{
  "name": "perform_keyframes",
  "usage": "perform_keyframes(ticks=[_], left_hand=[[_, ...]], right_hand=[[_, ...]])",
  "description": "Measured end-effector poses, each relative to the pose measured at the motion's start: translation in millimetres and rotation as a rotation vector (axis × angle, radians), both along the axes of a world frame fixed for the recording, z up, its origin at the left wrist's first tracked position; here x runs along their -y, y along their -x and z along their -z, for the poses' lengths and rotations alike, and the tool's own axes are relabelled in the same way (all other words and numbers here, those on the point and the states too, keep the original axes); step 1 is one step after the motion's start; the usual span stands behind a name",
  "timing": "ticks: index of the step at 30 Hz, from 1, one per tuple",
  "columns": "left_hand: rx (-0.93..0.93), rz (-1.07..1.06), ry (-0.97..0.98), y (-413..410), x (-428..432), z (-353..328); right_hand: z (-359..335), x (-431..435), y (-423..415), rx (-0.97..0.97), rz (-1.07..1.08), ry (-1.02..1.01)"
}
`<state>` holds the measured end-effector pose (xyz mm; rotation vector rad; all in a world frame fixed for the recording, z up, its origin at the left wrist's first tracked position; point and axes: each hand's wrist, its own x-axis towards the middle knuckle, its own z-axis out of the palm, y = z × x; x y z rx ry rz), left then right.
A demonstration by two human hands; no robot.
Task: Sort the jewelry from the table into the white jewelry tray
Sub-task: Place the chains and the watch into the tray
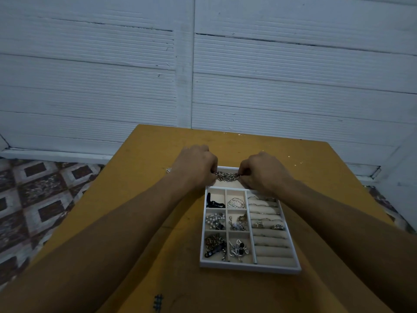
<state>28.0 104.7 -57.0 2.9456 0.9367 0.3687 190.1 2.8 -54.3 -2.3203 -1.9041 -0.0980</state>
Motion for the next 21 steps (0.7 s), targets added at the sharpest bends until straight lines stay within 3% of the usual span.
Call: perform_keyframes(ticks=[9, 21], left_hand=[[0.024, -0.012, 0.085, 4, 3, 4], [0.158, -0.031, 0.153, 26, 30, 3]], right_hand=[[0, 4, -2, 0.002, 0.046, 0.005], [-14, 36, 6, -0.289, 0.110, -0.030]])
